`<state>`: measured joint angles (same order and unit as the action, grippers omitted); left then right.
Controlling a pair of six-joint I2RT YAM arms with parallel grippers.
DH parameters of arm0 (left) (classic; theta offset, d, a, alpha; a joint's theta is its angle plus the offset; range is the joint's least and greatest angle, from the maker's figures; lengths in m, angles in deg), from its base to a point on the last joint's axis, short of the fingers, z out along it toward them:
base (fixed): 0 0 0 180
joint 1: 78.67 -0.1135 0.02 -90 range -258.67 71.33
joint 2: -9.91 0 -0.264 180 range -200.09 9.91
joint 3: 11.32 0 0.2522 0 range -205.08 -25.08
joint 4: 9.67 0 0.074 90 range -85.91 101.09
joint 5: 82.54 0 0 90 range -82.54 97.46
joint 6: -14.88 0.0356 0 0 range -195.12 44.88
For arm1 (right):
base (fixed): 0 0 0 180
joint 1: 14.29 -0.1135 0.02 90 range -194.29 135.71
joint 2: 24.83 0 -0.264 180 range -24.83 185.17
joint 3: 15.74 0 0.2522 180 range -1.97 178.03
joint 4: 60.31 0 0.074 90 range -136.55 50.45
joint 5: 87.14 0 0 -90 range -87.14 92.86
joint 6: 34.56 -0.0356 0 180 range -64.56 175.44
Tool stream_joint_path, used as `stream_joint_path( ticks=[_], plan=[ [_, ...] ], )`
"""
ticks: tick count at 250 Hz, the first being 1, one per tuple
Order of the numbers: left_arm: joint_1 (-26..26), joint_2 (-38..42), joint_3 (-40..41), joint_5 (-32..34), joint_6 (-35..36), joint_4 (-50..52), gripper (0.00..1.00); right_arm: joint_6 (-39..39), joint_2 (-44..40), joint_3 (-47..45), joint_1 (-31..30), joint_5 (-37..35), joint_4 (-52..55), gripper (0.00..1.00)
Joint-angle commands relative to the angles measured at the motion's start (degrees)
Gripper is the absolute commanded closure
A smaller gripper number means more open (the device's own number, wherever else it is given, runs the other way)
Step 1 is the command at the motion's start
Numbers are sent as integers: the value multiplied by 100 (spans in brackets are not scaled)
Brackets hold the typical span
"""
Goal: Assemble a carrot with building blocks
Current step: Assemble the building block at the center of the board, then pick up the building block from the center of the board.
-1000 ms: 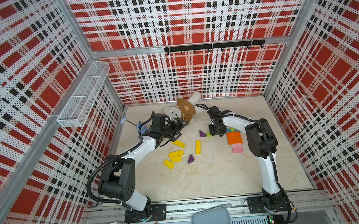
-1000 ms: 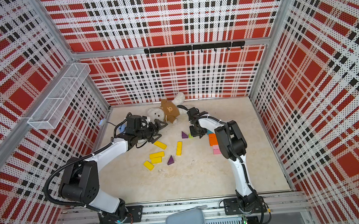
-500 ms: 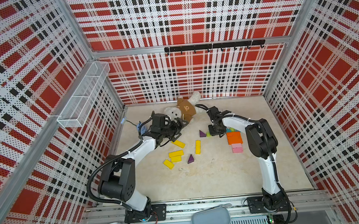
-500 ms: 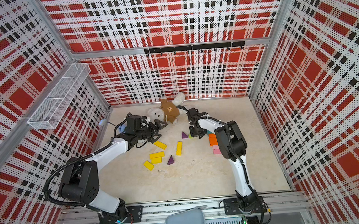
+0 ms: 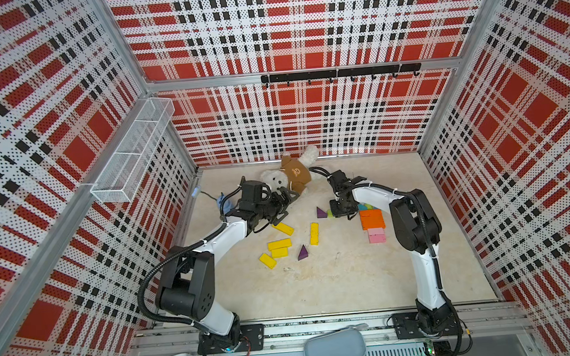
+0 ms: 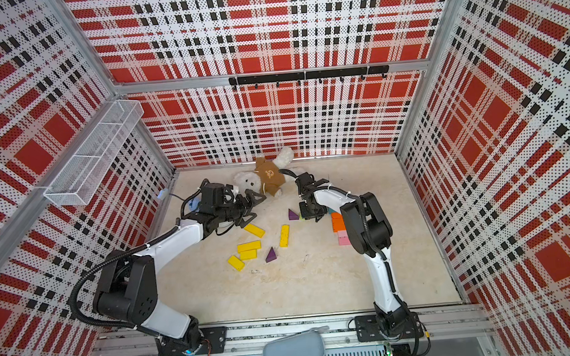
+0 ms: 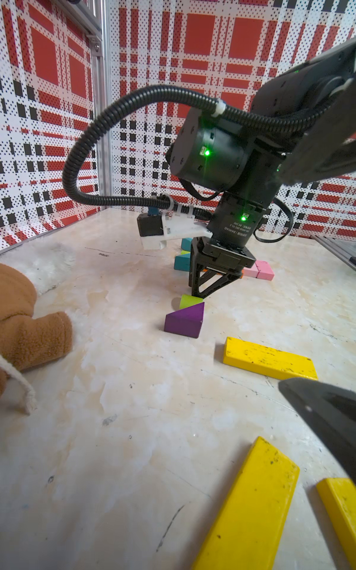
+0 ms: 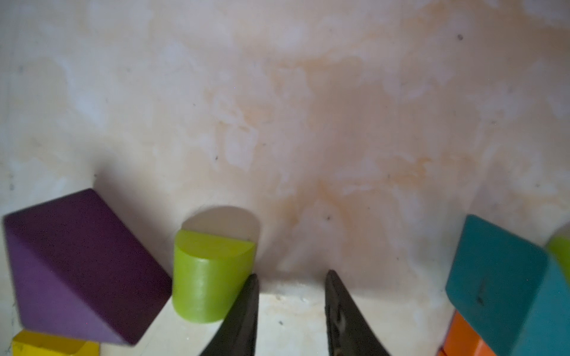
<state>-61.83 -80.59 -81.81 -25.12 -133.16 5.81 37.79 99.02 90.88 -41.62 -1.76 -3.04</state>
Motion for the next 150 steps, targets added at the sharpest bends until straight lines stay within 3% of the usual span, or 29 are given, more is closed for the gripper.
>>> stream_joint_path(
  ticks=[1,38,70,115,150],
  plan=[
    [12,-42,-146,-11,30,-101,0,-20,-336,-45,-29,-163,155,63],
    [-74,36,-147,-3,7,-92,0,28,-786,-107,-168,-192,269,61],
    [-515,201,-108,92,-44,-6,0,100,-1277,-284,-565,-391,419,58],
    [-1400,492,-6,310,-175,96,1,-195,-1848,-743,-1555,-553,420,52],
    [-1781,644,25,331,-234,101,0,-250,-1719,-708,-2451,-366,358,43]
  ],
)
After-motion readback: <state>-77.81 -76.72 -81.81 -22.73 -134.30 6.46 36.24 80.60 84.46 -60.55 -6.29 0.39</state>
